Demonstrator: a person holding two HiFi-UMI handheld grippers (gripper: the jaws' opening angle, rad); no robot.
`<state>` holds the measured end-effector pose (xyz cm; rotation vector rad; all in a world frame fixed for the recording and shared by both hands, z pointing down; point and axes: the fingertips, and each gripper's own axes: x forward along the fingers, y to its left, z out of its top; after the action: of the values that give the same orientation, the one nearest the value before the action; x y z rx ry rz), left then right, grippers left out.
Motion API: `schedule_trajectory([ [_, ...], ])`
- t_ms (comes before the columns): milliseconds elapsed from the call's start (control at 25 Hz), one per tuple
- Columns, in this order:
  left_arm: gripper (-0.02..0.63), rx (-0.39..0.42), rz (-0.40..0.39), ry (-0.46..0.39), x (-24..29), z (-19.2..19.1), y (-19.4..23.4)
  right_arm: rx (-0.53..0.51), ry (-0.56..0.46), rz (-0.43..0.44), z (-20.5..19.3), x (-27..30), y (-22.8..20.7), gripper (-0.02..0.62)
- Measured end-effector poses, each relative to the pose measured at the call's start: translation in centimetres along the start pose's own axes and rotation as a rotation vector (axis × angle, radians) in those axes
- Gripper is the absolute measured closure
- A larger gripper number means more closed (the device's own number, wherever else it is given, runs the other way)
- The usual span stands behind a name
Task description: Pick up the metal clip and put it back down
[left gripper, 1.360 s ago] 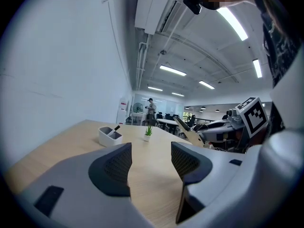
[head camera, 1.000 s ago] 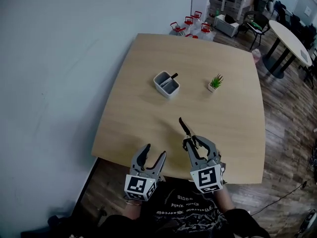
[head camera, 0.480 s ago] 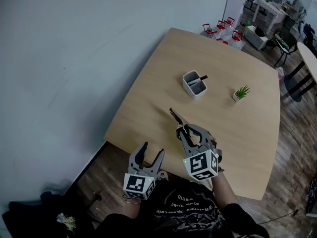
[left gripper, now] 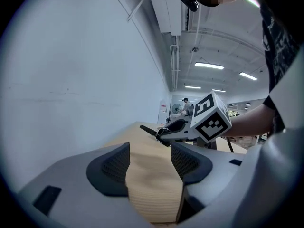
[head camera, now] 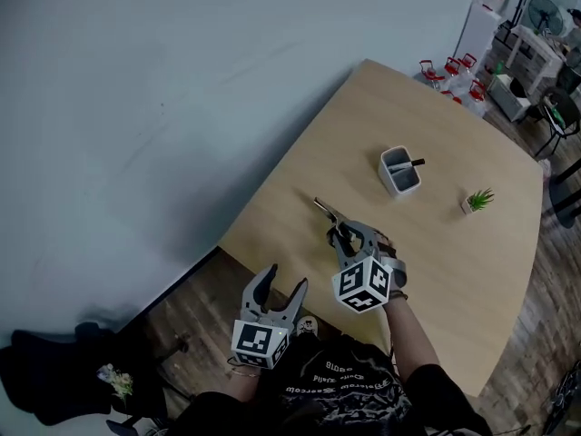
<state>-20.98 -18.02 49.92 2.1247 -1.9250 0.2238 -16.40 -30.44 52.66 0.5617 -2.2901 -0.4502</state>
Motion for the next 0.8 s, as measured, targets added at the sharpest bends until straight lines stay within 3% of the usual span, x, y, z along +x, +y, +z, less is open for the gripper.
schedule_trajectory([
  [200,0.339,-0.021,0.050,-0.001,-1.3,0.1,2.2,-0.104,0.053,0.077,0.0,4.2,2.4,0.492],
  [360,0.339,-0.020,0.079,0.002,-2.1,-0.1,3.7,-0.280,0.131,0.106,-1.4,7.4,4.6,0.495],
  [640,0.339,-0.048,0.122,0.009,-3.8,-1.2,5.4,-0.348,0.202,0.171,-3.3,10.3,7.2,0.497],
  [800,0.339,-0.069,0.141,0.014,-4.7,-1.9,6.0,-0.443,0.216,0.172,-4.0,11.1,7.9,0.495],
])
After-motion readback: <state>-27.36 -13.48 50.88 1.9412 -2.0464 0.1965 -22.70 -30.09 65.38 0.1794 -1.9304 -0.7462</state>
